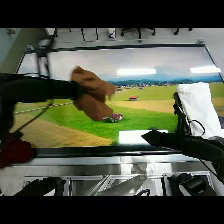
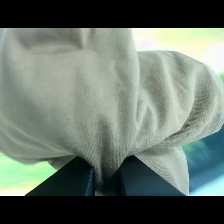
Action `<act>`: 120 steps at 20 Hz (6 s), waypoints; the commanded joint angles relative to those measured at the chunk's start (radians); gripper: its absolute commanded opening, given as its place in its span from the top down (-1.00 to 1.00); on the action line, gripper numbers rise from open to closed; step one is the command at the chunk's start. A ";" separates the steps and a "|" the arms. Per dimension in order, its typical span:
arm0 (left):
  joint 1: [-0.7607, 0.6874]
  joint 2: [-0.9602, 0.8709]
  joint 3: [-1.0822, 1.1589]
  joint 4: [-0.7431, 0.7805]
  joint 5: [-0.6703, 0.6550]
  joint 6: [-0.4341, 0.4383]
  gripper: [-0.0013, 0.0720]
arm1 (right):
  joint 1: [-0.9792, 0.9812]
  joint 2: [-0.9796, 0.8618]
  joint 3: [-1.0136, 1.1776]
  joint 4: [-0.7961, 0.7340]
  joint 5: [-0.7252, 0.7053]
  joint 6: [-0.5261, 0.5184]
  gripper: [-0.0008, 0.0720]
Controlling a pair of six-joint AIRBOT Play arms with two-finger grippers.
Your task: Fold the shirts.
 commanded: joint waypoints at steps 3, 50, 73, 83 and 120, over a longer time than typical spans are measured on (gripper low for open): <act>-0.276 -0.262 0.002 -0.021 -0.024 -0.034 0.91 | 0.001 0.001 0.000 0.000 0.000 0.000 0.91; 0.055 0.071 -0.133 -0.358 -0.401 0.108 0.91 | -0.271 -0.671 0.714 0.163 -0.340 -0.520 0.92; 0.013 -0.363 0.057 -0.125 -0.011 0.144 0.91 | -0.153 -0.695 0.491 0.156 -0.105 -0.627 0.92; 0.219 -0.616 0.148 -0.290 0.095 0.149 -0.96 | -0.200 -0.954 0.542 0.156 0.027 -0.632 0.33; 0.472 -0.168 -0.269 -0.347 -0.013 0.347 0.91 | -0.051 -0.558 0.293 0.253 0.186 -0.476 0.92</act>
